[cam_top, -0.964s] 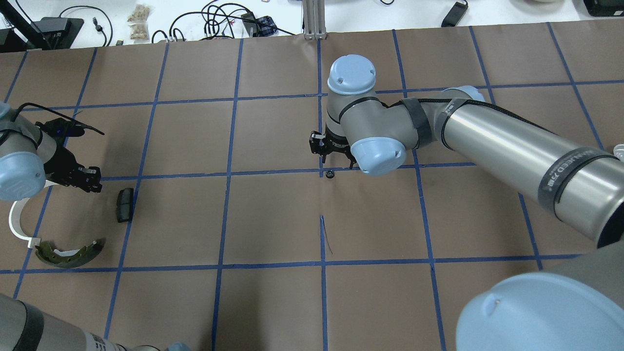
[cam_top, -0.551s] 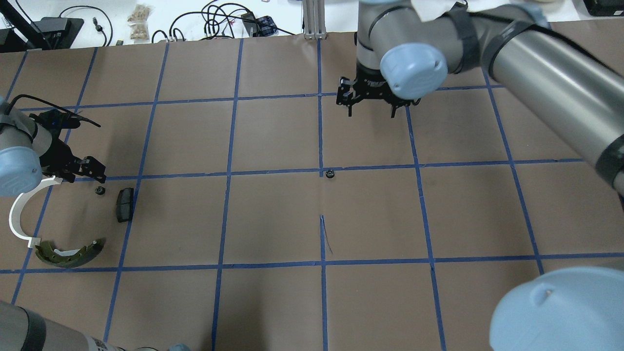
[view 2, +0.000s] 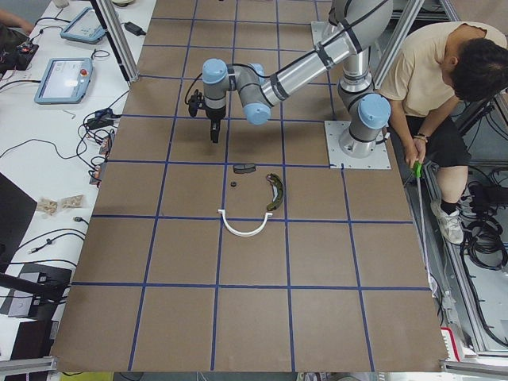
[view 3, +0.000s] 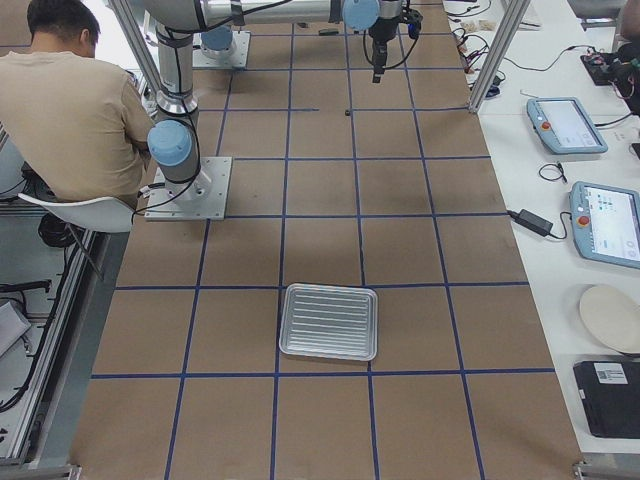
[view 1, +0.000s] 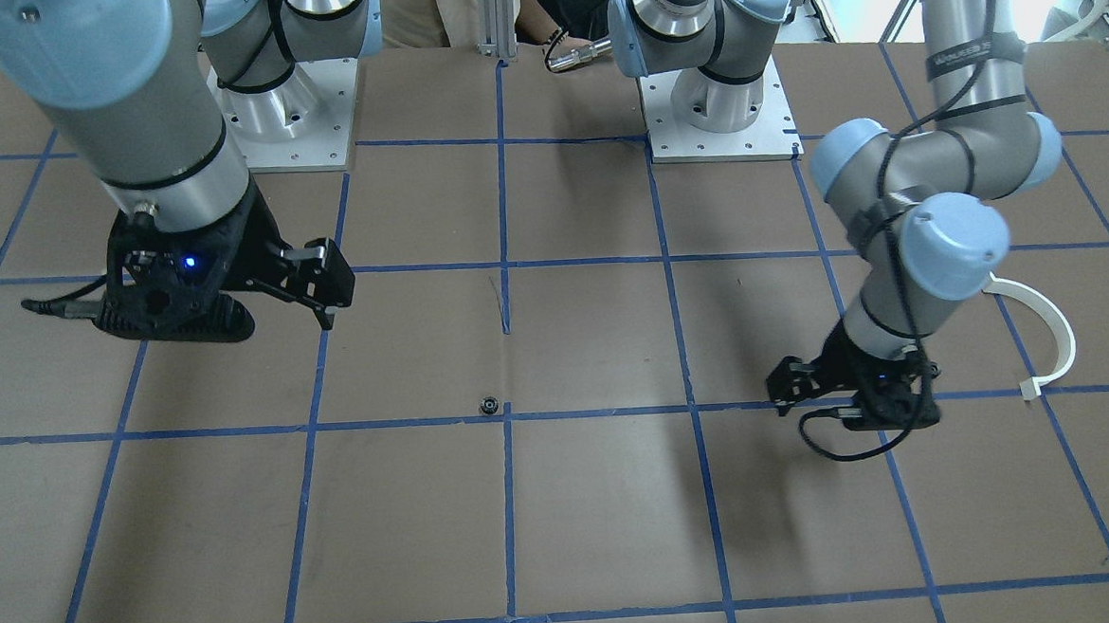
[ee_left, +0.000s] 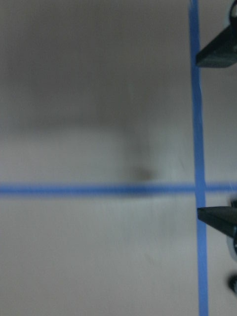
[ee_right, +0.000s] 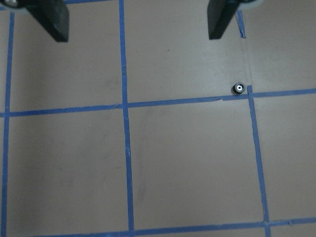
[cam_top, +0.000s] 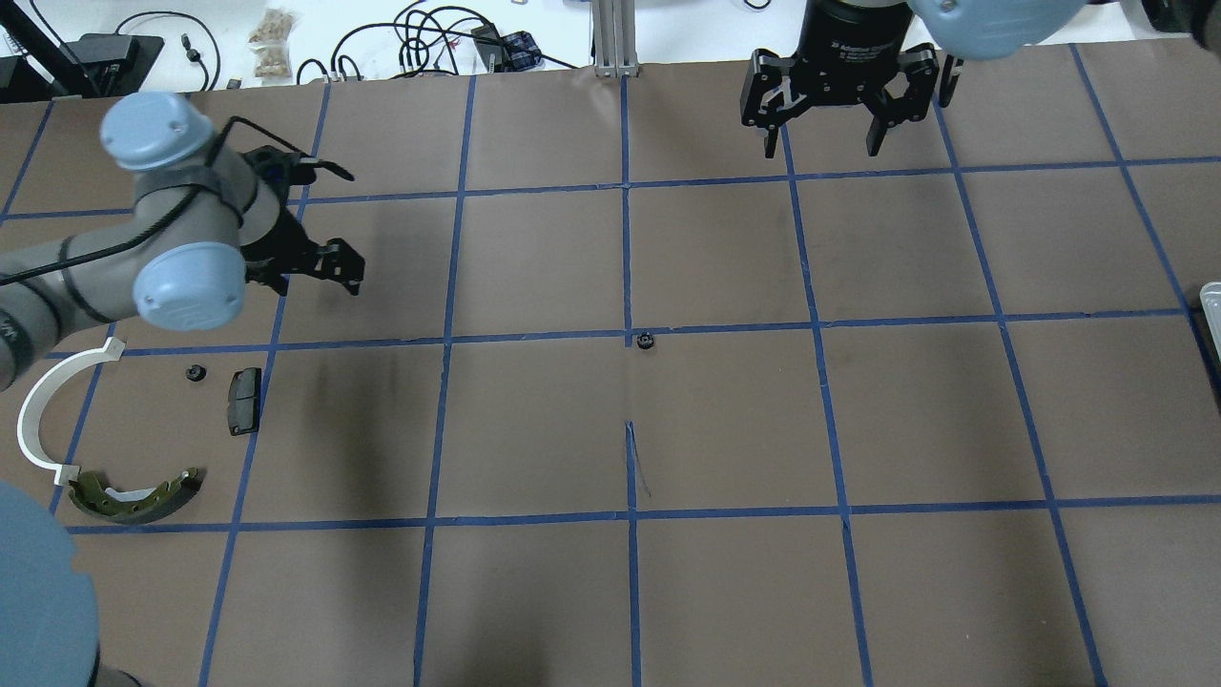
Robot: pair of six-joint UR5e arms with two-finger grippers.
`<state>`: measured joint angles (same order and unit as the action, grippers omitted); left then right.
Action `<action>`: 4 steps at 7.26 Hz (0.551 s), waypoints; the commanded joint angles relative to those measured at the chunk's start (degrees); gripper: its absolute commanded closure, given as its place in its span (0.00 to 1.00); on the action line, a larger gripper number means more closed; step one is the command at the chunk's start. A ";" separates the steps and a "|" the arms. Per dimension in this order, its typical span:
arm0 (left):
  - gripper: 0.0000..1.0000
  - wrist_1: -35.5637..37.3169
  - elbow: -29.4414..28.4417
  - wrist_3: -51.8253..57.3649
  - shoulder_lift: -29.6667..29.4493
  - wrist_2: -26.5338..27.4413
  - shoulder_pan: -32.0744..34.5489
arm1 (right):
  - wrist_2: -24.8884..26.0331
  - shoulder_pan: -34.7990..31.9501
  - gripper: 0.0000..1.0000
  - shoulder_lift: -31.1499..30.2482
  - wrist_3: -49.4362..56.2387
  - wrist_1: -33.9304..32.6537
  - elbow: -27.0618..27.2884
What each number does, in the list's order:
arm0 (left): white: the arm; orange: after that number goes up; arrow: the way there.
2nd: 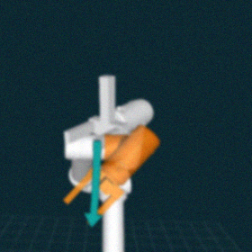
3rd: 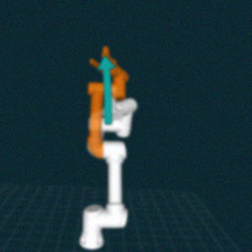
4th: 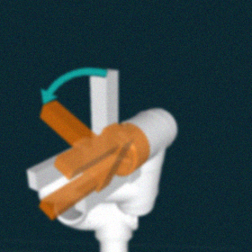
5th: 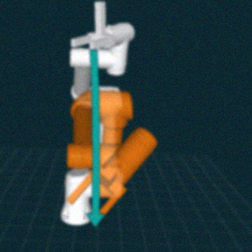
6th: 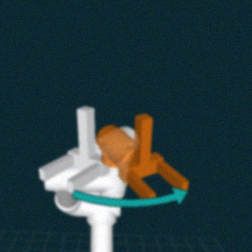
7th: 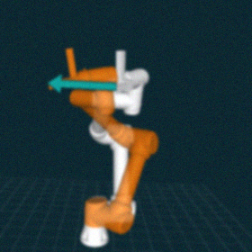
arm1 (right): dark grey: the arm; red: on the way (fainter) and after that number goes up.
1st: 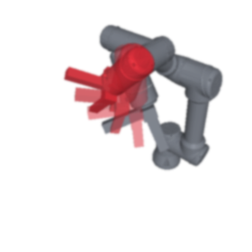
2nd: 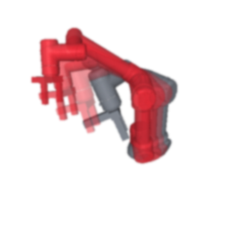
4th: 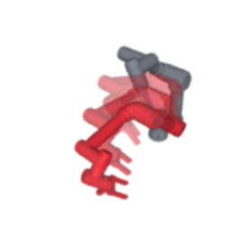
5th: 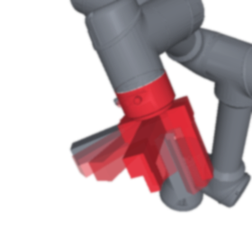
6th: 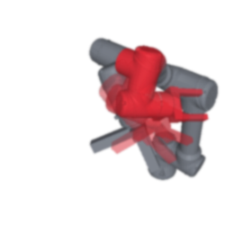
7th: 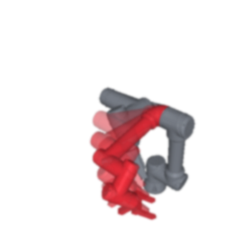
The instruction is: Place bearing gear from tray to pile
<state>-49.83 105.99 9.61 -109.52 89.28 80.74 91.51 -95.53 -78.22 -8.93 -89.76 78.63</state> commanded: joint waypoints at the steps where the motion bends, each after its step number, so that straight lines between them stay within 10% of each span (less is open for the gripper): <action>1: 0.00 0.35 -3.14 -17.19 -2.70 -7.83 12.47 | 0.07 1.56 0.00 -6.76 3.19 -12.95 13.94; 4: 0.00 0.44 -8.95 -27.35 -7.62 -8.07 24.43 | 0.60 3.24 0.00 -6.25 5.92 -7.36 9.44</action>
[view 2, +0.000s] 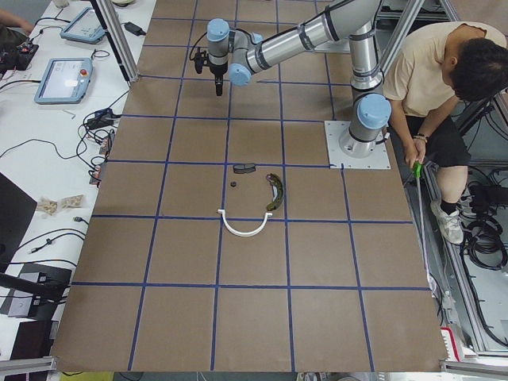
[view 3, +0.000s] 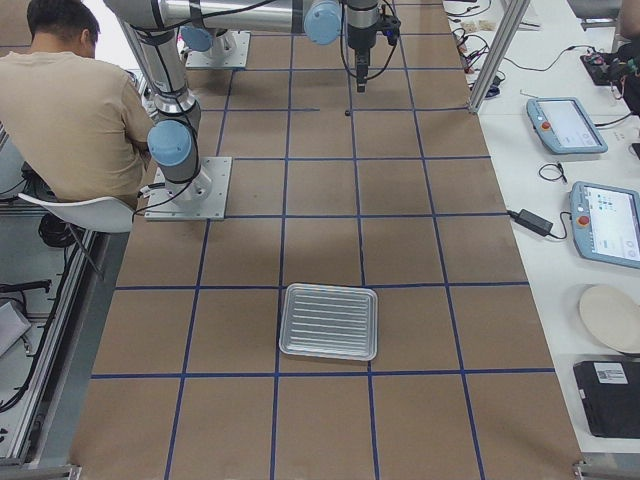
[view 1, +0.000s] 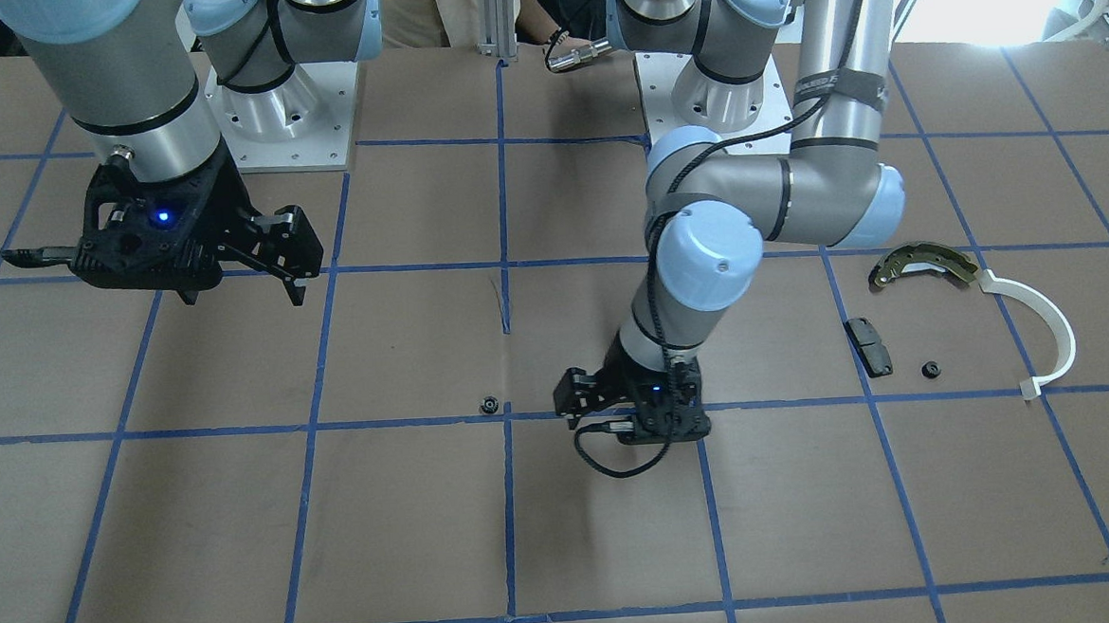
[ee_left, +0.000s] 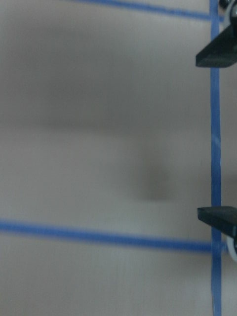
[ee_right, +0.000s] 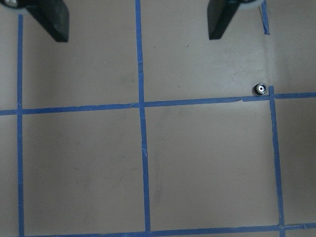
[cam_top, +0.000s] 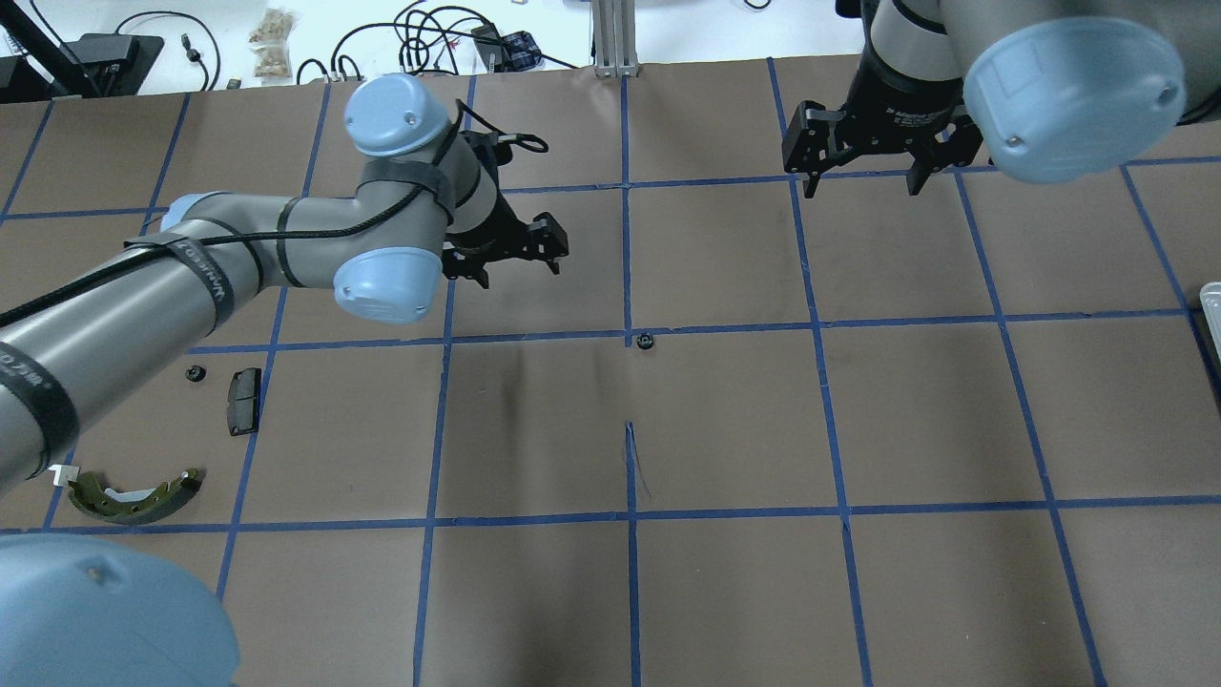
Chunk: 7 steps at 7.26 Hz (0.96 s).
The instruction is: Place bearing gear from tray to pile
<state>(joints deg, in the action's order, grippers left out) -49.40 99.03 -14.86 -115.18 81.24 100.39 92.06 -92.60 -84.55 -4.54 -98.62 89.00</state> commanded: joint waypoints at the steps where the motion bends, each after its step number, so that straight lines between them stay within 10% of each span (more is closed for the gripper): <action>1: 0.00 0.01 -2.00 -4.02 -3.03 0.15 6.30 | -0.38 0.31 0.00 0.00 1.73 1.51 -0.84; 7: 0.00 0.54 -2.18 -10.27 -7.77 4.69 13.86 | -0.47 0.05 0.00 -0.53 1.64 1.59 -0.67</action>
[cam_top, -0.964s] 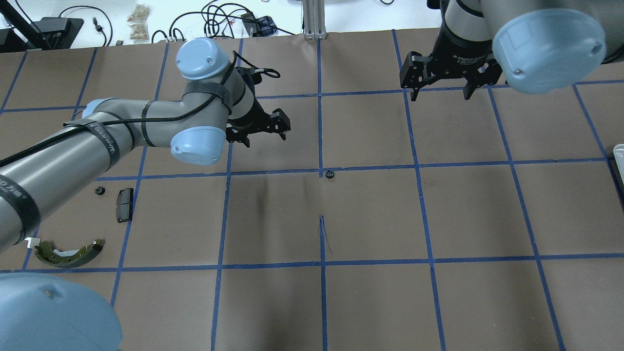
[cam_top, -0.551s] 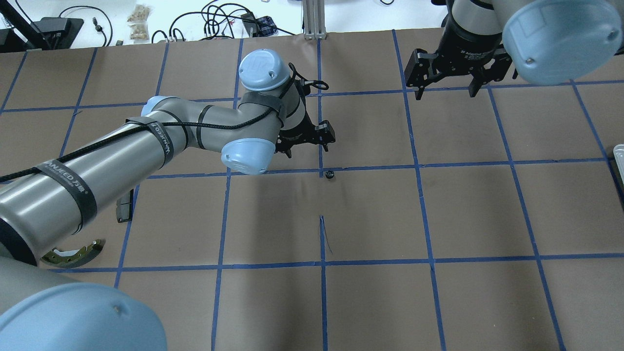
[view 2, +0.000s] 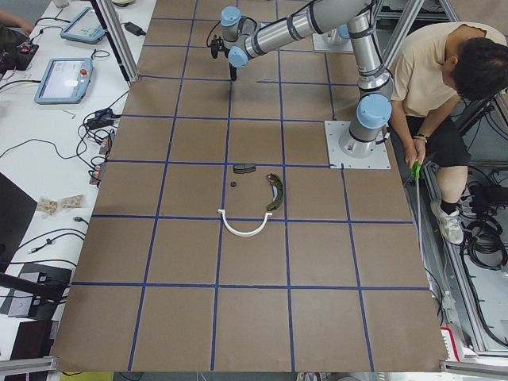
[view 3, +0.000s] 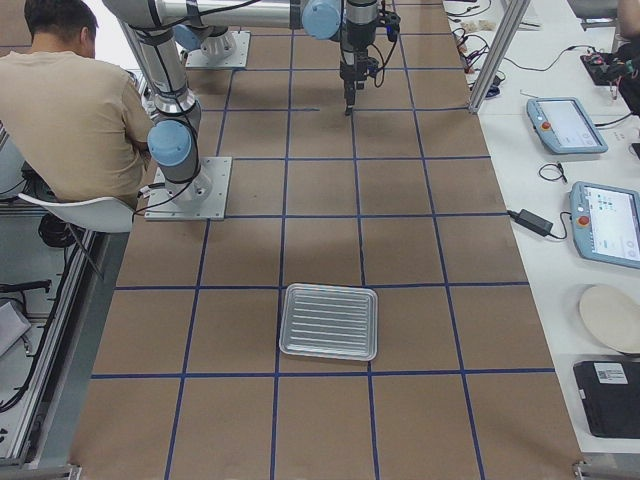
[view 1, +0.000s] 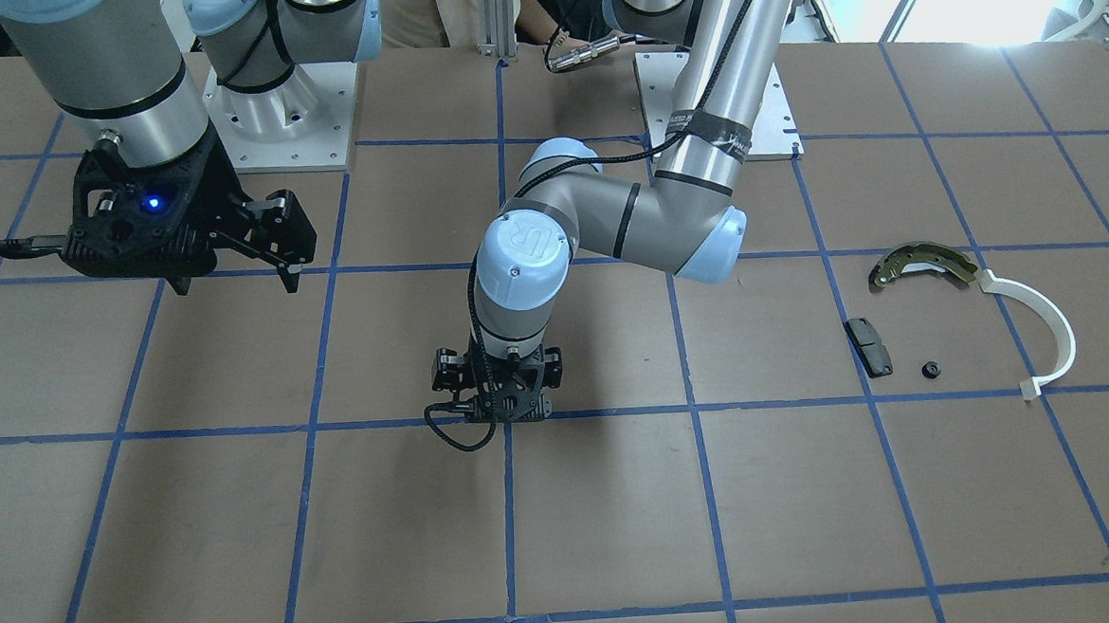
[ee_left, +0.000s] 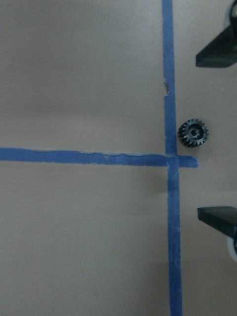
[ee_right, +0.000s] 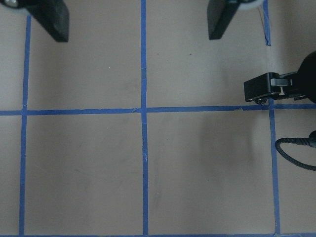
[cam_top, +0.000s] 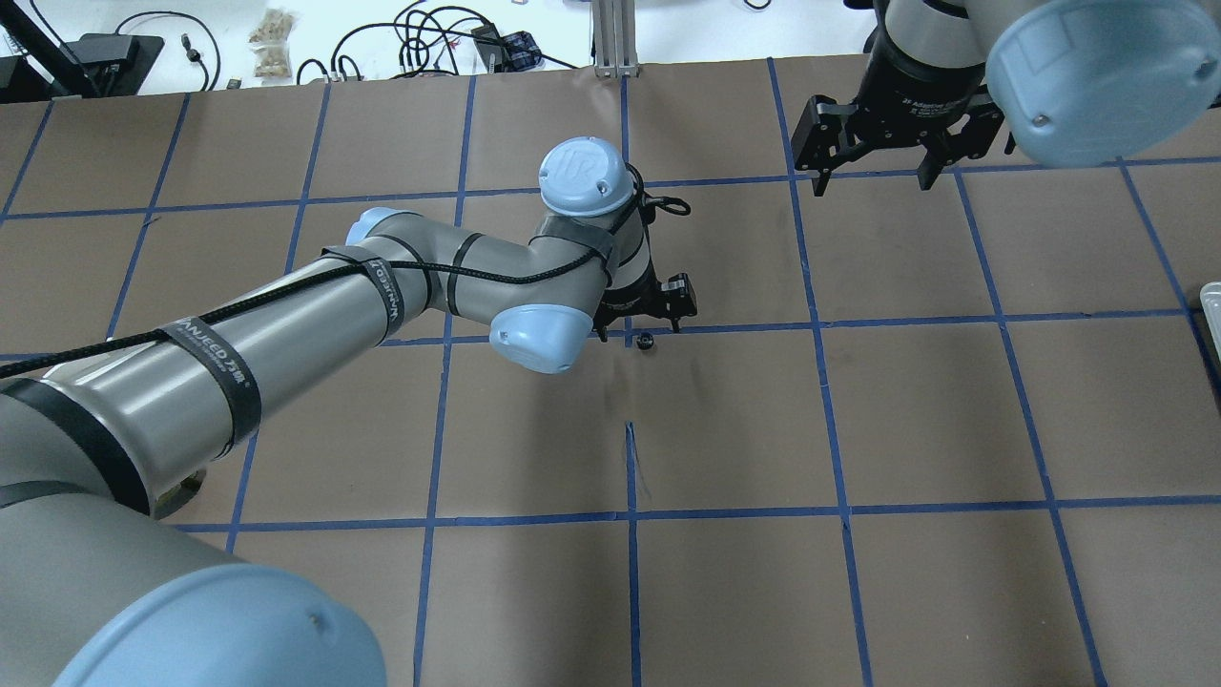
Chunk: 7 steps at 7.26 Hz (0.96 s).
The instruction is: Place bearing gear from tray to pile
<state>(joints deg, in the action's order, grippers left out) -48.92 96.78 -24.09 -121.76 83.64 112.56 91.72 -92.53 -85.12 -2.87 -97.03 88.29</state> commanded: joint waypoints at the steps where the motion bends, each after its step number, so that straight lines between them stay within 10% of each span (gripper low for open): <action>1: 0.00 0.05 -0.27 -1.22 -1.81 3.10 2.04 | -0.13 -0.10 0.00 0.48 -0.03 -0.17 -0.05; 7: 0.33 -0.03 -3.69 -1.22 -2.52 3.28 1.96 | 0.04 -0.19 0.00 -0.05 0.15 -0.09 -0.05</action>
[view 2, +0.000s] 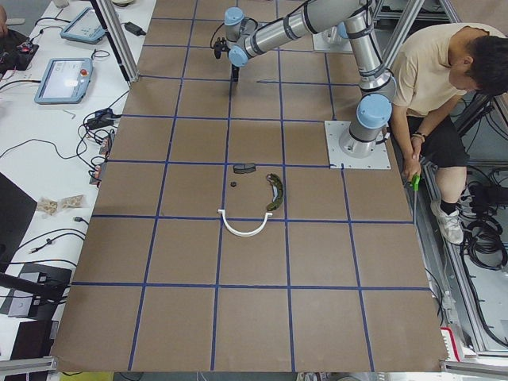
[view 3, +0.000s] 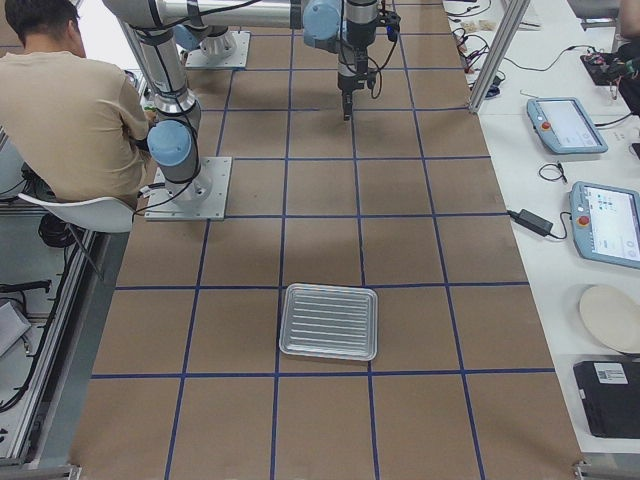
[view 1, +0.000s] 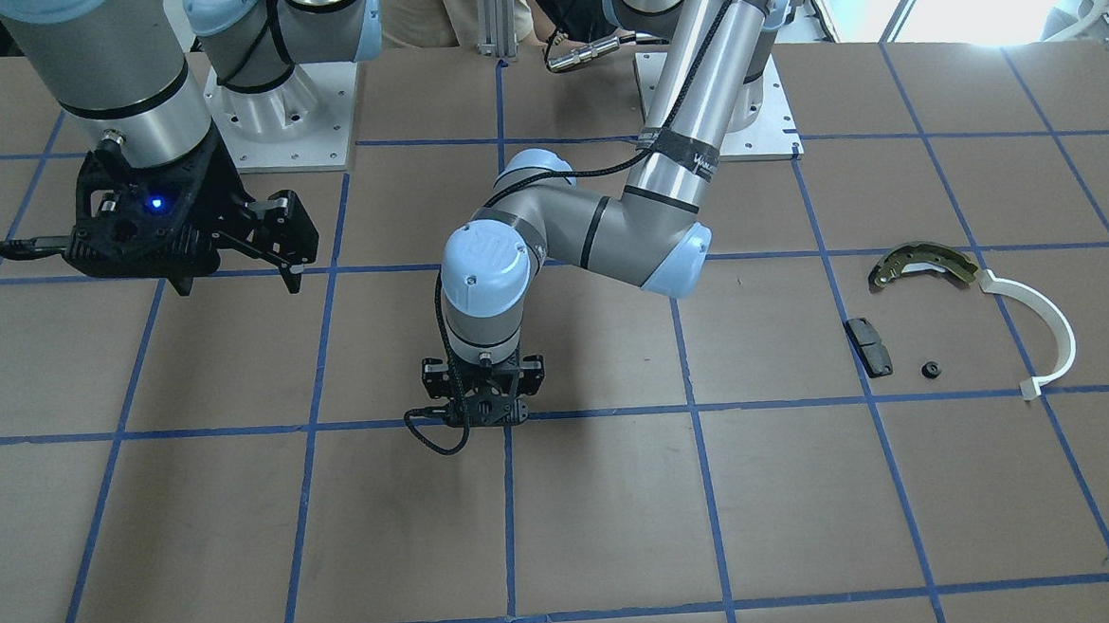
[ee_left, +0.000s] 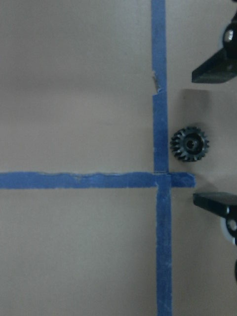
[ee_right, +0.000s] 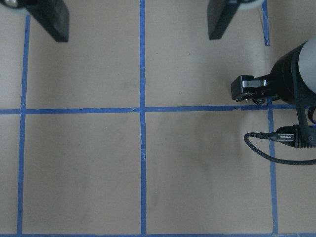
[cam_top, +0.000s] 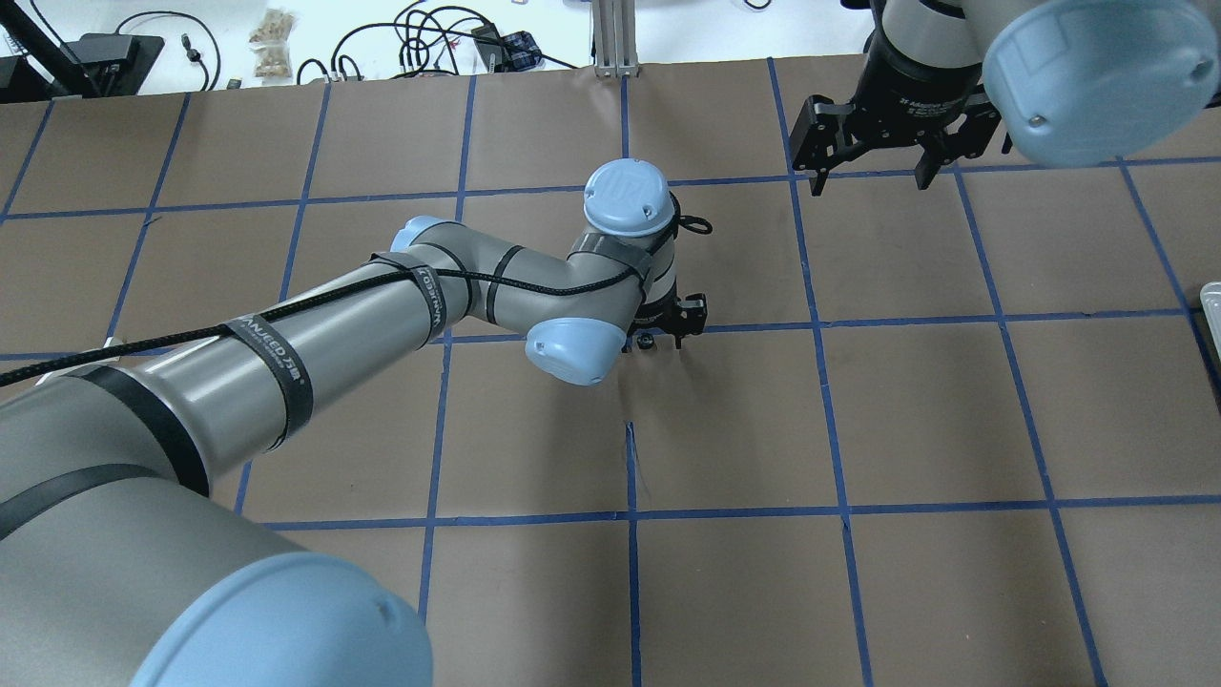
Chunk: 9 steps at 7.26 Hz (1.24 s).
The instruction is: Place bearing gear from tray to pile
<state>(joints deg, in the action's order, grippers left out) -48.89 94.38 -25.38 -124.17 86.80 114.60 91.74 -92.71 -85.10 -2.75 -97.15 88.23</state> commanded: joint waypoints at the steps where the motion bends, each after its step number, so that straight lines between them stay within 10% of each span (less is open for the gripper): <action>1: 0.33 -0.07 -1.65 0.16 -0.37 0.21 -0.07 | 0.45 -0.02 0.00 -0.07 0.03 0.04 -0.07; 9: 0.45 -0.86 -0.07 -0.37 0.07 1.71 0.01 | 0.55 -0.63 0.00 -0.33 8.11 0.65 0.10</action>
<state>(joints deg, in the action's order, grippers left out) -49.71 94.43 -25.74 -124.33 88.57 114.60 92.13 -93.34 -85.47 4.27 -96.67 88.24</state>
